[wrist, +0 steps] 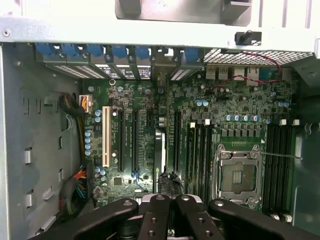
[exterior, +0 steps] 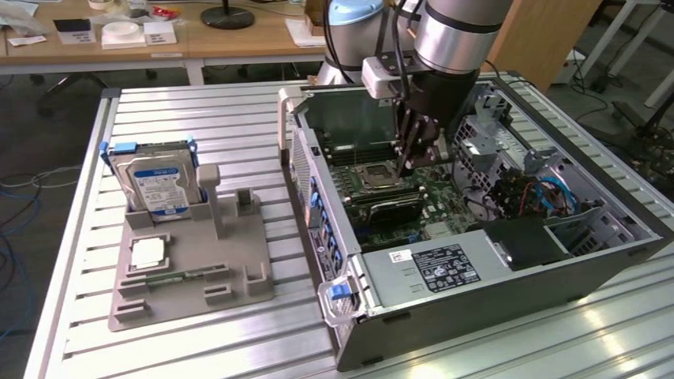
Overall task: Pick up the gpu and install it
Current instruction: 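Press down on the gpu until it lock into place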
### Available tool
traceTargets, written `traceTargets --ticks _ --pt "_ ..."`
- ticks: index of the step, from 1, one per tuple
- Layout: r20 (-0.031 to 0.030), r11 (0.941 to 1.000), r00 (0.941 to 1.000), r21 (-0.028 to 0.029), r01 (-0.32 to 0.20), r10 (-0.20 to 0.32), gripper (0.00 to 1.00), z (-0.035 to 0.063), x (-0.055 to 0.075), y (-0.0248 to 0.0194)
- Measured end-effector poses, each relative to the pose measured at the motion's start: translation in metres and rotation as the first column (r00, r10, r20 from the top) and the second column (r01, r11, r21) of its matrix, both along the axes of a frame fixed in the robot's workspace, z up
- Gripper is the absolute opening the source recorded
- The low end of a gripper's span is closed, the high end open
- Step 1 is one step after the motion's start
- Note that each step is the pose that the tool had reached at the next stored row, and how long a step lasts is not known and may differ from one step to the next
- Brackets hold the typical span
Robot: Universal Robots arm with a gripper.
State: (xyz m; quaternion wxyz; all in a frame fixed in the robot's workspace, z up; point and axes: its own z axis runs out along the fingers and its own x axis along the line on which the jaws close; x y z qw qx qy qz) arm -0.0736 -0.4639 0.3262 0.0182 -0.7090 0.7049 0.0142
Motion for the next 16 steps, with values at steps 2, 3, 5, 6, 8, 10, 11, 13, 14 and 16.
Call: traceTargets --ticks 2,3,5,6,8,10,11,13,14,16 --pt "0.0001 1.0 1.0 0.0002 0.0 0.0 0.11 -0.0005 0.0 0.0" --pt "0.0001 1.0 1.0 0.0002 0.0 0.0 0.11 -0.0009 0.0 0.0" --pt "0.0001 1.0 1.0 0.0001 0.0 0.0 0.11 -0.002 0.0 0.0" --pt "0.0 1.0 1.0 0.0 0.0 0.0 0.11 -0.0023 0.0 0.0" --pt "-0.0001 1.0 1.0 -0.0002 0.0 0.0 0.11 -0.0023 0.0 0.0" --pt "0.0 1.0 1.0 -0.0001 0.0 0.0 0.11 -0.0023 0.0 0.0" --pt "0.0 1.0 1.0 0.0 0.0 0.0 0.11 -0.0024 0.0 0.0" --pt "0.0001 1.0 1.0 0.0003 0.0 0.0 0.11 -0.0028 0.0 0.0" --pt "0.0003 1.0 1.0 0.0006 0.0 0.0 0.11 -0.0038 0.0 0.0" --pt "0.0 1.0 1.0 -0.0001 0.0 0.0 0.11 -0.0062 0.0 0.0"
